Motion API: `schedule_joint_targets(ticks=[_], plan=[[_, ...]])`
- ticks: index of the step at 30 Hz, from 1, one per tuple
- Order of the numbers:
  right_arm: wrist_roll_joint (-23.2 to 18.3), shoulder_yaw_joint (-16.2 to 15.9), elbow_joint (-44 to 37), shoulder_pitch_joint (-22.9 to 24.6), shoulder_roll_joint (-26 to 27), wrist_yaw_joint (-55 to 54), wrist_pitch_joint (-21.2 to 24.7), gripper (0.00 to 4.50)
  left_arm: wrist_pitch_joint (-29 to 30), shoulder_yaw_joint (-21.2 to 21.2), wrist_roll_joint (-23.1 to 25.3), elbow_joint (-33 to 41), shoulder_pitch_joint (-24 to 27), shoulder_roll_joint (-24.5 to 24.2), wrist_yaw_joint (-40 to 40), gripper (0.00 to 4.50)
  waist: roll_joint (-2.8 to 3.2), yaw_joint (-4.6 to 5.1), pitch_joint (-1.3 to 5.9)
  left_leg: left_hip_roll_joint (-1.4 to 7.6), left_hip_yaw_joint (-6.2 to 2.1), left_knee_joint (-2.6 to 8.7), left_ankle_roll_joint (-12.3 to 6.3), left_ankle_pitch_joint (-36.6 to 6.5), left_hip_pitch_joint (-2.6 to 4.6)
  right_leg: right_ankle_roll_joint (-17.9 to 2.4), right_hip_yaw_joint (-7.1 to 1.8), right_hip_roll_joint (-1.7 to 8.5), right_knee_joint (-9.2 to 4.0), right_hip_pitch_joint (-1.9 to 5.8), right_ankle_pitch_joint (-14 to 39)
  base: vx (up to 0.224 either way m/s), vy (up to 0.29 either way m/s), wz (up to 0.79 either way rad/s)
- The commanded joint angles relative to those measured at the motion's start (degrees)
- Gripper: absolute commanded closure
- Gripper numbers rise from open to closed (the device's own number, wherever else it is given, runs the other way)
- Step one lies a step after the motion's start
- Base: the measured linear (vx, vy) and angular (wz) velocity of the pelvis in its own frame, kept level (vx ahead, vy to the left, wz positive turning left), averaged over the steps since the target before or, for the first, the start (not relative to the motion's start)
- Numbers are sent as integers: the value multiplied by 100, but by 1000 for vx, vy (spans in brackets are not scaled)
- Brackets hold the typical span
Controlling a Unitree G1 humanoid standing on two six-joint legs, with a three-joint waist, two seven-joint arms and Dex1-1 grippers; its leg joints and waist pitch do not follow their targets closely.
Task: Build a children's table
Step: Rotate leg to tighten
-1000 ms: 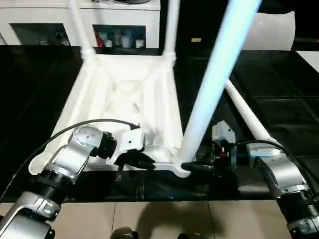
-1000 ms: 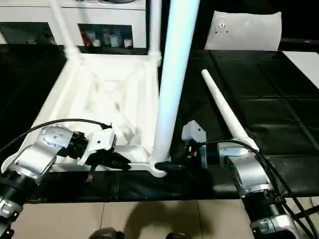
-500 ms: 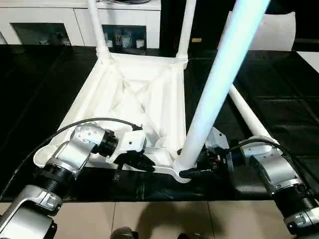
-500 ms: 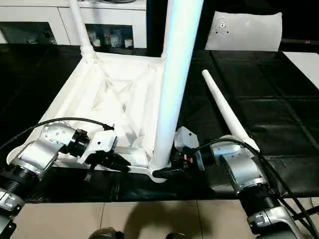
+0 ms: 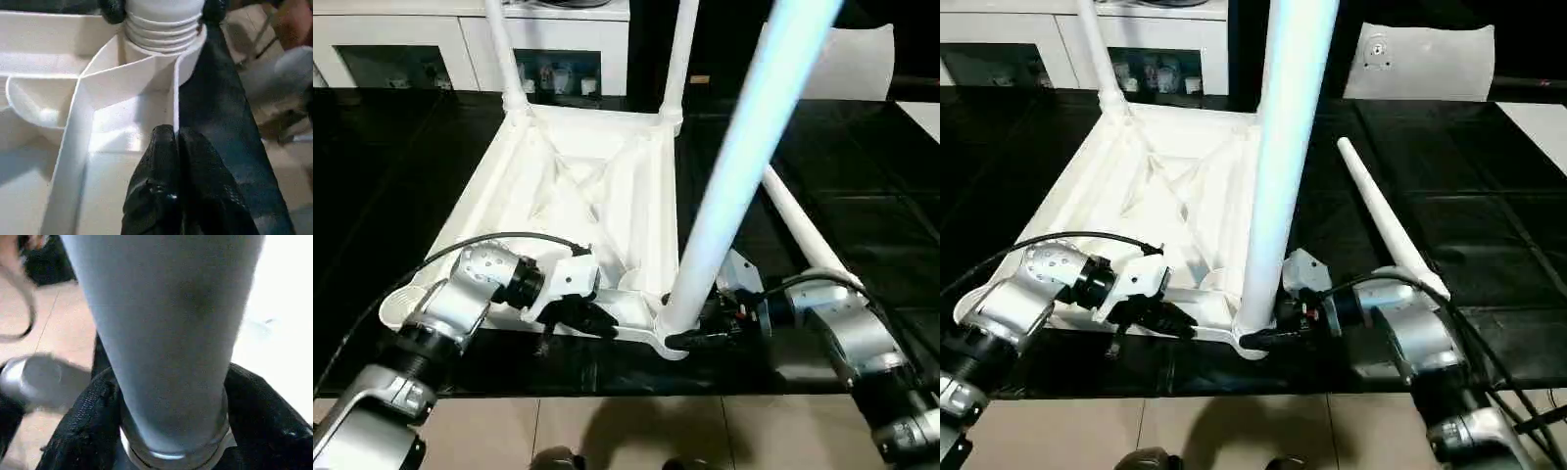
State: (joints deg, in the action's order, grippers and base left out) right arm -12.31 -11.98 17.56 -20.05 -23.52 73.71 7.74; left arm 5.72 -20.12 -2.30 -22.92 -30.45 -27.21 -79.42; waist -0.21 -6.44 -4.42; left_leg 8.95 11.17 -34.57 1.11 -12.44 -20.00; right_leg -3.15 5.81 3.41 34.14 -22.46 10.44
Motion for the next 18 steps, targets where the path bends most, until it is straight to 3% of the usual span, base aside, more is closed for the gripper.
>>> schedule_joint_targets(ticks=[1,3,4,5,6,7,10,12,13,17,18], plan=[[-67,-51,-98,135,376,-634,311,181,479,120,-92,249,68,364,713,450,1,67,322,547,-231,433,-292,-783,48,-991,-428,688,-465,260,1788,0,0,0],[114,24,-35,239,825,-1506,426,181,955,316,-159,490,170,705,1355,450,-6,146,248,501,-265,467,-97,-1208,84,-704,-394,692,-606,222,2860,0,0,0],[193,74,60,242,1126,-2018,525,181,1176,404,-118,568,209,941,1775,450,-11,181,245,496,-274,469,-43,-1315,100,-617,-385,702,-636,228,3105,0,0,0],[205,113,110,232,1270,-2251,597,181,1249,442,-100,586,222,1050,1958,450,-36,269,201,473,-311,484,38,-1473,77,-457,-350,705,-672,248,3500,0,0,0],[208,136,138,225,1349,-2377,640,181,1285,463,-89,593,229,1108,2056,450,-31,305,207,460,-330,485,62,-1569,94,-364,-317,706,-715,253,3700,0,0,0],[172,352,289,114,1802,-3115,921,181,1588,585,-48,683,246,1456,2584,450,-20,418,229,459,-354,479,68,-1723,122,-255,-312,706,-746,252,3744,0,0,0],[127,567,508,-74,2264,-3817,1071,181,1902,712,-4,765,215,1872,3191,450,6,561,252,513,-406,528,63,-1674,36,-420,-285,697,-694,304,3159,0,0,0],[137,785,657,-297,2692,-4465,1241,181,2255,781,78,946,175,2254,3745,450,-7,594,257,473,-354,494,-16,-1692,102,-555,-342,703,-700,236,2922,0,0,0],[164,828,690,-352,2776,-4614,1279,181,2334,788,95,990,167,2333,3846,450,-4,612,263,473,-351,498,-57,-1517,59,-634,-359,711,-683,263,2786,0,0,0],[295,861,871,-579,2890,-4878,1260,181,2381,713,214,1092,92,2557,4067,450,-14,591,321,485,-288,463,-267,-864,23,-885,-395,674,-573,270,1829,0,0,0],[288,859,877,-583,2863,-4815,1210,149,2352,662,247,1103,87,2534,4029,450,-23,584,328,466,-275,450,-310,-823,15,-891,-388,675,-573,273,1818,0,0,0]])
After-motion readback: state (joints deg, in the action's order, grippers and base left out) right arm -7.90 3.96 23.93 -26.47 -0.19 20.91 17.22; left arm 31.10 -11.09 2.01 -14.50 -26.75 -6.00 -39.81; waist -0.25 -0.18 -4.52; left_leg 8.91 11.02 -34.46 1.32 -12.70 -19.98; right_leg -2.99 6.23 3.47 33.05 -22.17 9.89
